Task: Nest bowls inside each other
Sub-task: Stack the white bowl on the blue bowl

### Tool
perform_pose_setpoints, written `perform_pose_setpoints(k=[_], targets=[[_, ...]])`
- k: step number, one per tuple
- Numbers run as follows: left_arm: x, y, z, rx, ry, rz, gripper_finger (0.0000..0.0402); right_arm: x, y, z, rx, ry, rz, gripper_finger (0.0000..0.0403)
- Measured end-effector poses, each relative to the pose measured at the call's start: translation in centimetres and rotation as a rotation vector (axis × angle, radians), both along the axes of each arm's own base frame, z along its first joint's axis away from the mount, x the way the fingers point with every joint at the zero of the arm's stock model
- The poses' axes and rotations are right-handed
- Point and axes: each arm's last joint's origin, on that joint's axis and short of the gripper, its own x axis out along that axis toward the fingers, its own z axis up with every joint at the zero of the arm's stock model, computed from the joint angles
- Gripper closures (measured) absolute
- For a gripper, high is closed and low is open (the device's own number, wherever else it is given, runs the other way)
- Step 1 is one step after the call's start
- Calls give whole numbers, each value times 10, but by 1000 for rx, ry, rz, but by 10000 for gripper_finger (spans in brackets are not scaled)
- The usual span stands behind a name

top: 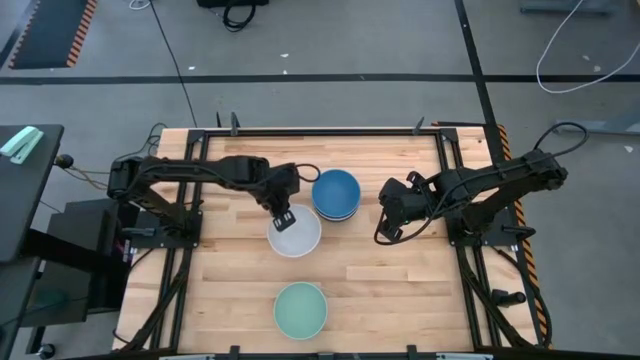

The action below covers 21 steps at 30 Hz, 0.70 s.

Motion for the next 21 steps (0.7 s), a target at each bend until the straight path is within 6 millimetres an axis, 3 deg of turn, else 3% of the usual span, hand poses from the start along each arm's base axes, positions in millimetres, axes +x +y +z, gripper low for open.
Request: perform_pose_setpoints(k=[4,13,17,21], targets=[[3,0,30,40,-25,31,391,0,0,0,-5,1,1,339],[14,18,89,144,-267,92,391,0,0,0,-18,-1,0,340],[24,30,96,164,-345,126,391,0,-1,0,-43,-3,3,341],[44,42,83,174,-300,110,391,0,-1,0,-49,-5,2,346]])
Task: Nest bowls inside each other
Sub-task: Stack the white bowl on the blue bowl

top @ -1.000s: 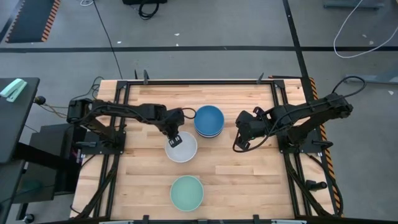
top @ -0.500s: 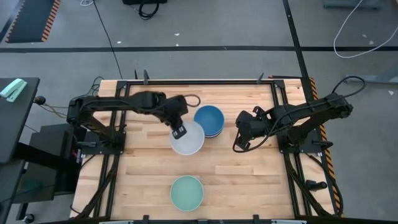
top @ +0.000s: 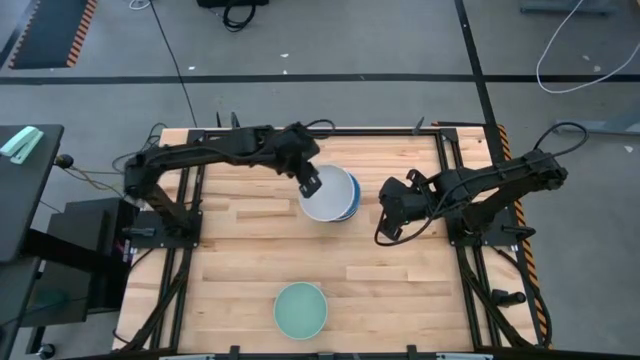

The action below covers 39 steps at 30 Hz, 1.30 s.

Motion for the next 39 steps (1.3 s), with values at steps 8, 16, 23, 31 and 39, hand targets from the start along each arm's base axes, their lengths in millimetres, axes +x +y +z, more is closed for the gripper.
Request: perform_pose_setpoints(k=[8,16,23,31,39], targets=[[43,25,-26,-17,164,-45,391,-2,6,0,8,-4,3,359],[61,46,-41,-30,246,-33,391,-10,25,-1,25,-17,8,394],[64,59,-52,-54,266,-16,391,-19,42,-1,9,-42,6,390],[75,64,-73,-46,287,-37,391,-24,50,-1,-3,-57,5,398],[79,70,-88,-49,327,-41,391,-25,50,-1,-5,-57,1,393]])
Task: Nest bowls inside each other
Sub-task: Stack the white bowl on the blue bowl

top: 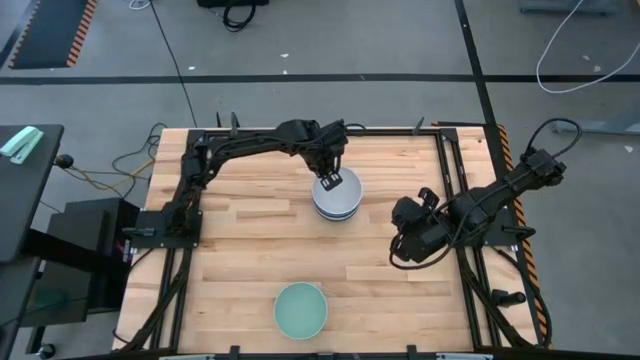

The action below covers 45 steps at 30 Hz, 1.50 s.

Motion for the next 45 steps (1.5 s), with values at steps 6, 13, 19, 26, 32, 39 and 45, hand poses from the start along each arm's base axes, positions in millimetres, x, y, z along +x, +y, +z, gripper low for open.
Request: perform_pose_setpoints(k=[6,13,19,26,32,39,45], targets=[[0,0,-2,-1,7,-4,389,0,0,0,-2,0,1,398],[-3,-3,4,-90,-23,-43,374,0,0,0,-3,-1,1,392],[-4,-2,5,-132,-36,-53,363,0,0,0,-4,-1,1,394],[-4,-1,5,-143,-38,-54,349,0,0,0,-6,1,5,391],[-5,1,6,-208,-61,-64,329,0,0,0,-7,1,7,393],[-7,6,6,-222,-61,-42,312,0,0,0,-7,1,7,392],[-9,10,6,-255,-72,-36,300,0,0,0,-7,1,7,393]])
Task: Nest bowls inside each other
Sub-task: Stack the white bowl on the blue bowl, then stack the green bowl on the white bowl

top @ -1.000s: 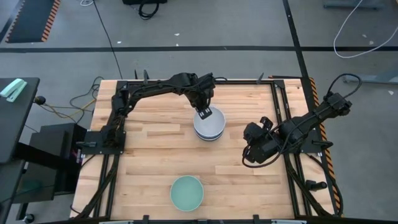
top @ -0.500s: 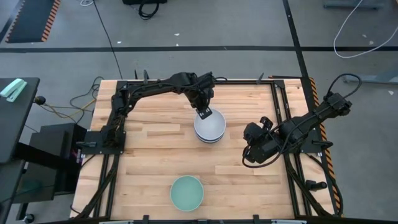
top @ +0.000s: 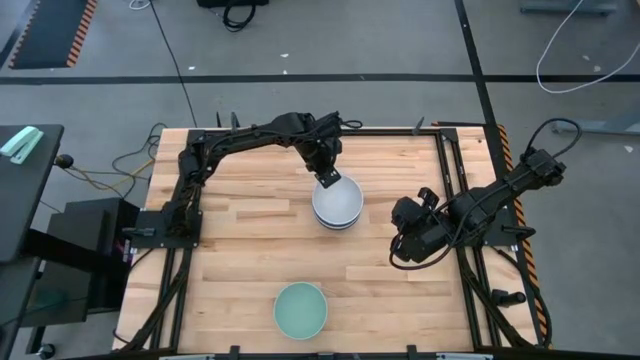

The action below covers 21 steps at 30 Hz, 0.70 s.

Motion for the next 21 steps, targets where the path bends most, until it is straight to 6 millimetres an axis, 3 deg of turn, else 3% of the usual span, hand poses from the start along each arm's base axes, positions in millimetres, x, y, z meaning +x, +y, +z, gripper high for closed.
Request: perform_pose_setpoints(k=[11,21], targets=[[-14,9,13,-20,8,34,293,0,0,0,0,0,0,393],[-30,3,41,-1,-19,57,283,0,0,0,1,-1,0,392]])
